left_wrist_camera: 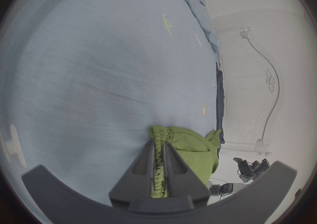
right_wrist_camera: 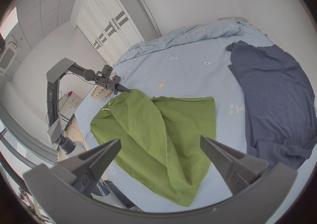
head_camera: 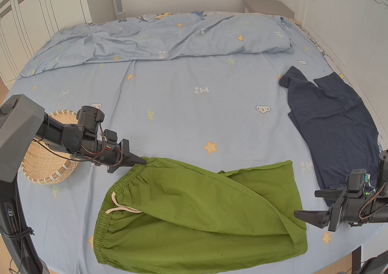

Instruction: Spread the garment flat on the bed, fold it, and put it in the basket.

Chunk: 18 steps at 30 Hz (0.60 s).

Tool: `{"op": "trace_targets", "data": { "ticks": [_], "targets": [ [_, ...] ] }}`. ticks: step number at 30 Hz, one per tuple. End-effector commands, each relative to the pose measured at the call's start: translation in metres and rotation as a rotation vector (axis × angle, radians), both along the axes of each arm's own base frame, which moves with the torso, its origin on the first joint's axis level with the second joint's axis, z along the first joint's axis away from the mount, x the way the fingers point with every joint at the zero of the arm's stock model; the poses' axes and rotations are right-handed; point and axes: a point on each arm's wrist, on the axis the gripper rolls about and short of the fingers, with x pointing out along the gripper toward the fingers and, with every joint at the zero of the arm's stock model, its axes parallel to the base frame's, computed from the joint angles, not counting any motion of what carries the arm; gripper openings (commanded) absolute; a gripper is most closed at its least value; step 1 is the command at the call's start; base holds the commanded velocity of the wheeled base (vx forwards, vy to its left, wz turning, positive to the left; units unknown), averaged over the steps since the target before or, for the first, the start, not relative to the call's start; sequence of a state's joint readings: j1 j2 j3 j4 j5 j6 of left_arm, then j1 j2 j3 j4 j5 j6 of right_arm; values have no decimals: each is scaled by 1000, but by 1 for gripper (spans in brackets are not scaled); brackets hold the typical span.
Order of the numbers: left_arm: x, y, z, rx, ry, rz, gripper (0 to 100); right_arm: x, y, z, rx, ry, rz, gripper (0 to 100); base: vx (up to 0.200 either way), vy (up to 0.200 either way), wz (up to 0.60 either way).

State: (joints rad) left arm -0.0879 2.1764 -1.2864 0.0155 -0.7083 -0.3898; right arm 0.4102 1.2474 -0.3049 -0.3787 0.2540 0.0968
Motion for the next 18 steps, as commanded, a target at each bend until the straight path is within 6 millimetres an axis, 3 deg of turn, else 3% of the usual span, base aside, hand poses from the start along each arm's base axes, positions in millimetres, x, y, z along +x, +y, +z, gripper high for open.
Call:
{"op": "trace_targets", "data": {
  "ticks": [1, 3, 11, 14, 18],
  "targets": [
    [-1, 3, 5, -1, -11, 8, 0, 1, 0, 0, 0, 1, 0, 100, 0, 0, 0],
    [-6, 18, 28, -12, -61, 52, 0, 2, 0, 1, 1, -2, -6, 100, 0, 0, 0],
    [-22, 61, 76, -122, -137, 127, 0, 2, 0, 1, 1, -1, -8, 100, 0, 0, 0],
    [-25, 72, 81, -155, -150, 124, 0, 3, -2, 1, 1, -1, -17, 100, 0, 0, 0],
    [-24, 69, 78, -158, -140, 111, 0, 9, -6, -2, -6, 16, -50, 100, 0, 0, 0]
  ]
}}
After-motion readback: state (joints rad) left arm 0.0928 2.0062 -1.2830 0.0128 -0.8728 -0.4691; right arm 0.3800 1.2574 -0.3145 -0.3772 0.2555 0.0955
